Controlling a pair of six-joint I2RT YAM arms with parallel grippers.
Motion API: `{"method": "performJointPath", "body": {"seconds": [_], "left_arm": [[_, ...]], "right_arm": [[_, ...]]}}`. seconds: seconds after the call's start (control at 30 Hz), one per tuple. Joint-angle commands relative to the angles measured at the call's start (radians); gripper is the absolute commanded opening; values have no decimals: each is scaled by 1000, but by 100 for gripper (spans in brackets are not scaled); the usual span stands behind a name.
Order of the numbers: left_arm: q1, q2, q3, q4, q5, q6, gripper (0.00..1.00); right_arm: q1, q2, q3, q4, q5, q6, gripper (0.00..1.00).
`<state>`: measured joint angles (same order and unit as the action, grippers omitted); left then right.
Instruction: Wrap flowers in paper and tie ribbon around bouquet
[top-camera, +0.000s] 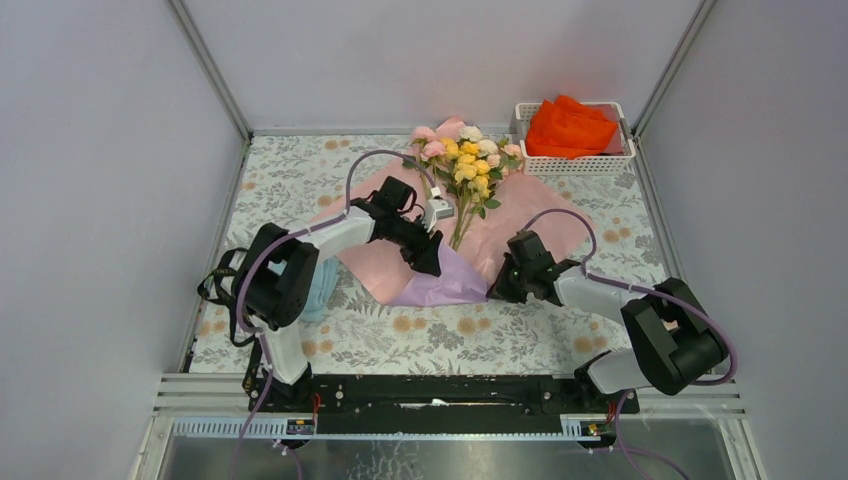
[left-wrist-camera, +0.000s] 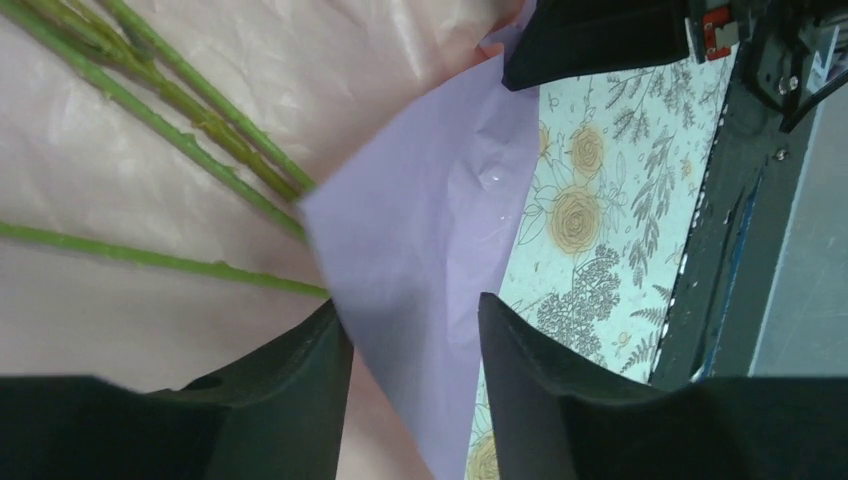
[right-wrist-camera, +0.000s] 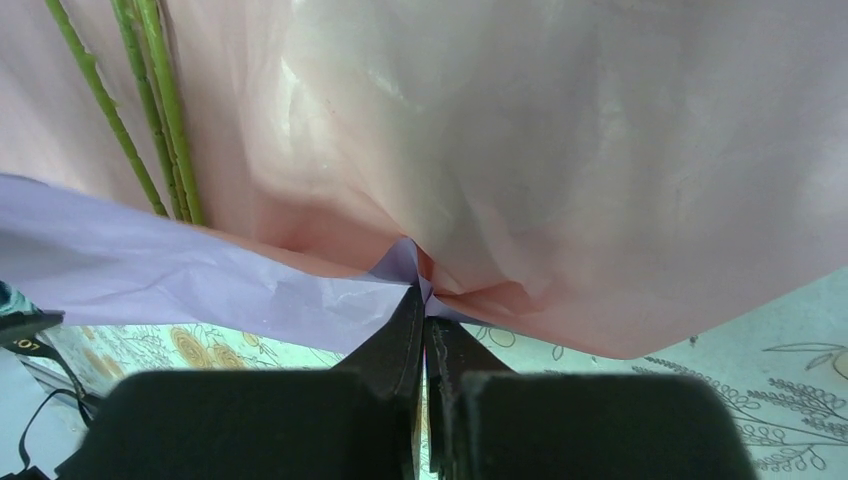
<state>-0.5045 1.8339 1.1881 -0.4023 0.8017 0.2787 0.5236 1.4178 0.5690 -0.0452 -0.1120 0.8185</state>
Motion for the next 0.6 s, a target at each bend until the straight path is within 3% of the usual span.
{"method": "performJointPath", "body": {"seconds": [0.0,0.07,0.1,0.17,0.4,0.57], "left_arm": [[-25,36,3,12,78,-11,38],[-28,53,12,12,81,-24,9],[-28,62,20,13,64,-38,0],[-28,82,39,16,10,-56,0],[-28,127,34,73,-75,-121,0],[-28,137,22,85,-85,-136,0]], "right_arm": [[4,-47,6,-49,49,-24,11],[4,-66,6,-68,61,-23,29],[4,-78,4,-78,67,-20,37],[4,-111,-9,-94,76,-7,47],[6,-215,-140,-7,66,123,63],[7,-156,-164,83,49,154,65]]}}
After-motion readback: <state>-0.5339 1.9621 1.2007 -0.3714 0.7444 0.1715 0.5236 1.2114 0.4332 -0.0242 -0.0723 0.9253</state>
